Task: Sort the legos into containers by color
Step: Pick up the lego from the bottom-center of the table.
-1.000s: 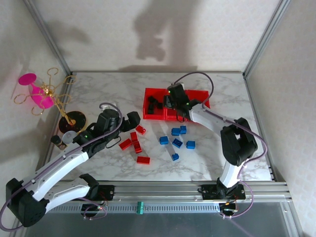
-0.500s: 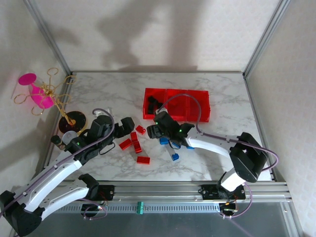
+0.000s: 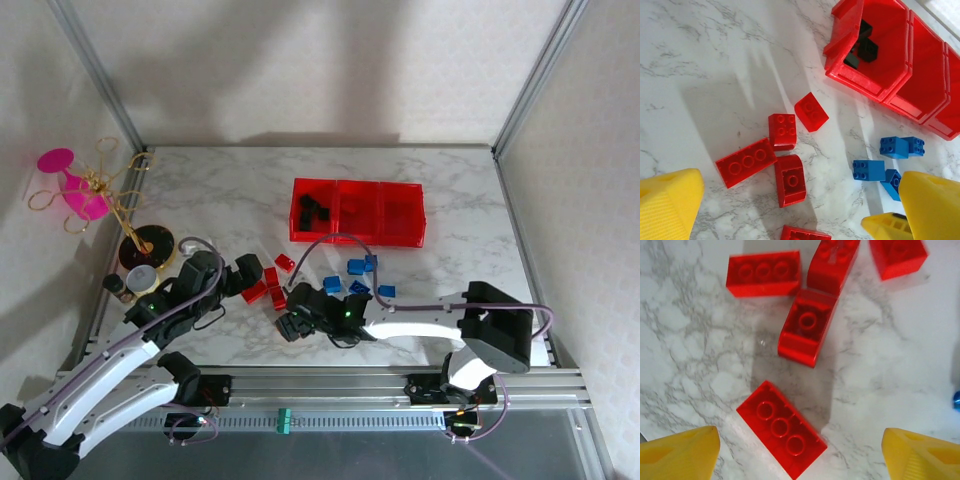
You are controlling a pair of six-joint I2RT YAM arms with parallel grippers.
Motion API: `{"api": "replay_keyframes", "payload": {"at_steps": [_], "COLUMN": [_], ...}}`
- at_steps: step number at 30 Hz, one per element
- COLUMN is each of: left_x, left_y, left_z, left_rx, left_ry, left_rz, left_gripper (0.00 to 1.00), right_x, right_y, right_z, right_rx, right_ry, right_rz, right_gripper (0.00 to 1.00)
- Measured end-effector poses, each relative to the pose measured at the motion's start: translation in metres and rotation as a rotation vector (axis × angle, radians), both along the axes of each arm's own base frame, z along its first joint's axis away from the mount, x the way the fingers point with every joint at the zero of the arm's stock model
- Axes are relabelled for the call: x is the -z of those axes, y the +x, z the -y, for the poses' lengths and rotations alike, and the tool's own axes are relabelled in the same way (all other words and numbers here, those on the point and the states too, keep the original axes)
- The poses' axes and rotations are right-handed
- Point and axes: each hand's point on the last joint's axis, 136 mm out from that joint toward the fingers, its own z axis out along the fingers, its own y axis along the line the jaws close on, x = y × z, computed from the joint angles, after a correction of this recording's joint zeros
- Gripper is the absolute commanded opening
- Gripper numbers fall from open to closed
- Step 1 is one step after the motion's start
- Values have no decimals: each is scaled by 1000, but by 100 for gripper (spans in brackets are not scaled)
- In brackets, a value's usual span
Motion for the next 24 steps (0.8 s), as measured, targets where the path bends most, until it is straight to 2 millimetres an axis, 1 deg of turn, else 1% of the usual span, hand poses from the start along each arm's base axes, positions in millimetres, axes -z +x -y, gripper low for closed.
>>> {"api": "replay_keyframes", "payload": {"at_steps": [2,5,10,15,19,24], "left_x": [-1,-3,-4,-5,-7,-7], "left_y": [-2,-3,-5,-7,-8,-8], "left_z": [-2,-7,-11,-14,-16,-17], "left_rx": [-11,-28,-44,-61,-66,-73], "left_ry": [-7,-7,-9,-7,-12,-16], "left_rz": [3,9,13,15,23,24], "left_gripper": [100,100,100,100,100,100], "right_x": [11,23,37,45,56,52], "right_y": [-4,-11,-14,-14,-12,-8], "right_z": [-1,-3,-2,-4,-4,-13], "right_rx": [-26,-77,-131,-168,-183,-193], "right_ry": [-27,-43,-92,-120,-154,-144], "right_rz": [-2,1,19,37,37,53], "right_gripper": [80,81,81,77,72,64]}}
